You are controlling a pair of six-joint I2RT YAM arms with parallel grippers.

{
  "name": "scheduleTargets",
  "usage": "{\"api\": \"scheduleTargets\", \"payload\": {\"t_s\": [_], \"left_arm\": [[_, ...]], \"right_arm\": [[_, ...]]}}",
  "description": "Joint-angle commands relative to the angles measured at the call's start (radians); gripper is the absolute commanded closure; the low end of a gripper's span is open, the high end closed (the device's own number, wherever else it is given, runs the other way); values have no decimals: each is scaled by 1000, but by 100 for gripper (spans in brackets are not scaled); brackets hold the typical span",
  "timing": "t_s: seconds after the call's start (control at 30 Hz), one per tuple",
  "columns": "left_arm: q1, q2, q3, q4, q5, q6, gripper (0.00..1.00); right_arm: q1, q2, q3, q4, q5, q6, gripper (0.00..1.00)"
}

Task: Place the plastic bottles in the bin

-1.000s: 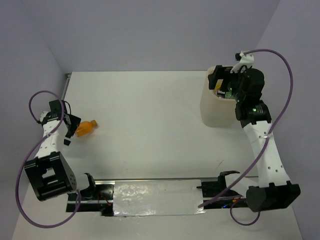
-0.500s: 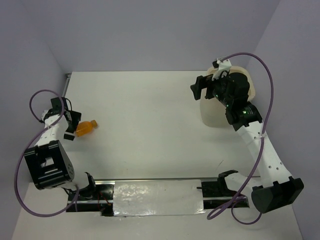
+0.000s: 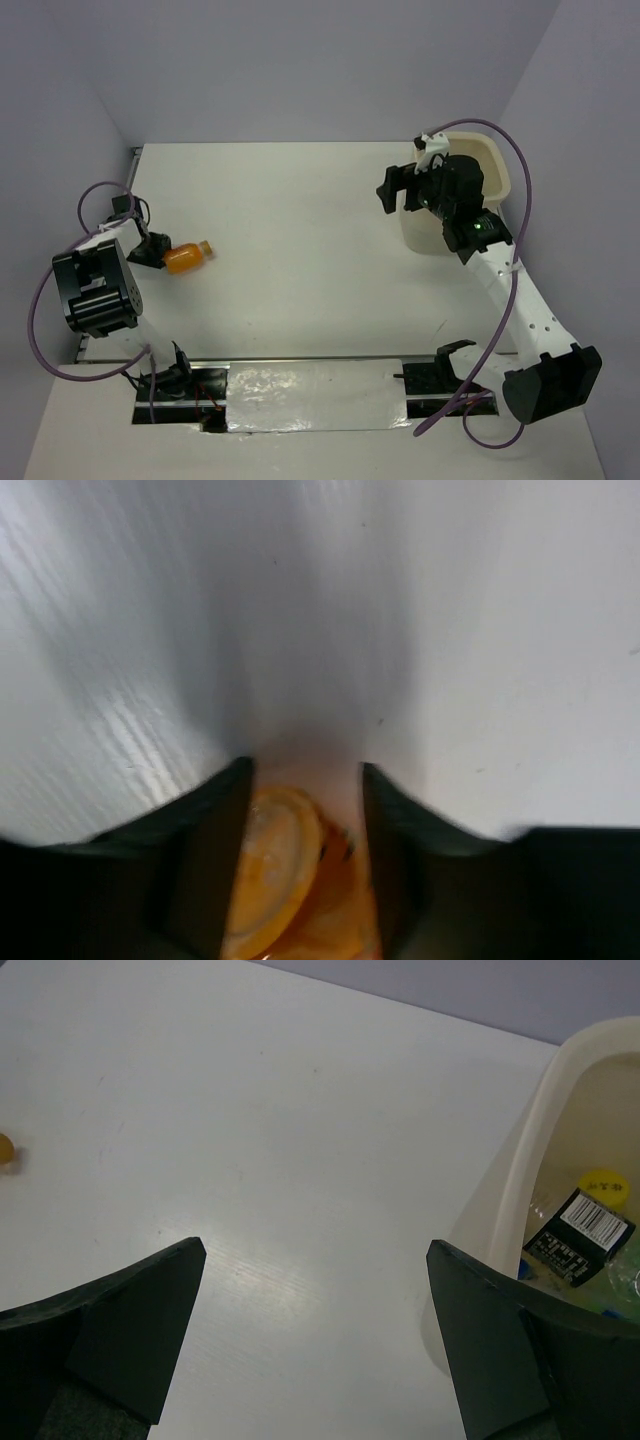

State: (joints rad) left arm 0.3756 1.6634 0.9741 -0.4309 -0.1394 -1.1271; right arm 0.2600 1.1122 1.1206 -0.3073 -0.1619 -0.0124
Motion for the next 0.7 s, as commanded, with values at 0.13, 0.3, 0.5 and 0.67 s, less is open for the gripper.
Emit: {"api": "scheduleTargets", "payload": {"t_s": [0.13,0.3,0.5,0.67], "left_arm": [[-10,-13,46,29,58,88,76],[-70,-50,71,14,49,131,98],[-115,-53,86,-3,52,150,80],[-116,-85,121,-41,73,231,1]], "right_arm": [[25,-26,-16,5,-11,-24,0],[33,-32,-44,27,-67,-21,0],[42,-26,-44,1,-44,-20,0],[45,-25,-51,10,-73,-31,0]]}}
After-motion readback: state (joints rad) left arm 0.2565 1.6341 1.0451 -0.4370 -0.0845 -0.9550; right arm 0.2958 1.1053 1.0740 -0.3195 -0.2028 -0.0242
